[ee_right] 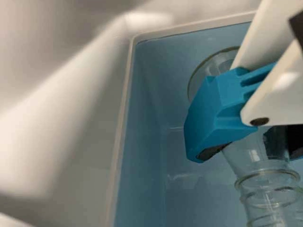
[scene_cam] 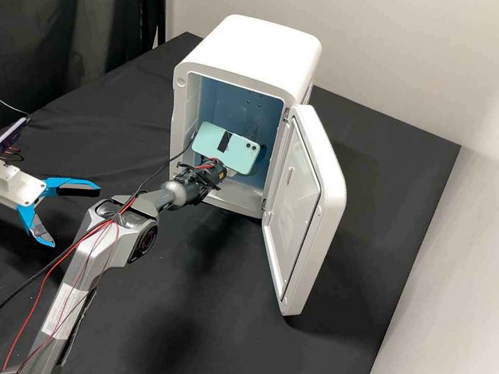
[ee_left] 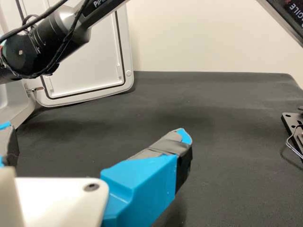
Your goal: Place the flask in the incubator
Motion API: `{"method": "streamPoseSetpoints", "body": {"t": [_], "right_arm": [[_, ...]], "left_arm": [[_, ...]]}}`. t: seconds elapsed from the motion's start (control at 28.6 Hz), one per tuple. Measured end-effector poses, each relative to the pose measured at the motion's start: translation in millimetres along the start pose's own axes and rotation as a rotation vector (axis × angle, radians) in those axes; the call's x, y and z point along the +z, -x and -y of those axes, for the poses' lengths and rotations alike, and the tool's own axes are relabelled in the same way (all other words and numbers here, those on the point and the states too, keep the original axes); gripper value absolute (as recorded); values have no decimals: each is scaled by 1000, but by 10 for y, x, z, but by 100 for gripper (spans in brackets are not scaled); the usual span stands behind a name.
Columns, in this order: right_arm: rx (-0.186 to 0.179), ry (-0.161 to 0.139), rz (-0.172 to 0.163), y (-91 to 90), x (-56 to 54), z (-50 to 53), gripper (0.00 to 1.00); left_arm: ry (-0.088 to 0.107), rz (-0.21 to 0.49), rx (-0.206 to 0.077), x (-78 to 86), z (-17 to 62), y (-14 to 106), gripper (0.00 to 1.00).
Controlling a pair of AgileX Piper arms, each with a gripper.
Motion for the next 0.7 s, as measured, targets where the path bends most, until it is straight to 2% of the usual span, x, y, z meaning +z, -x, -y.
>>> {"method": "streamPoseSetpoints", "body": {"t": [0.7], "right_arm": [[10,1,-3,-8,15,11,0]], "left_arm": [[0,0,0,0,0,0,100]]}}
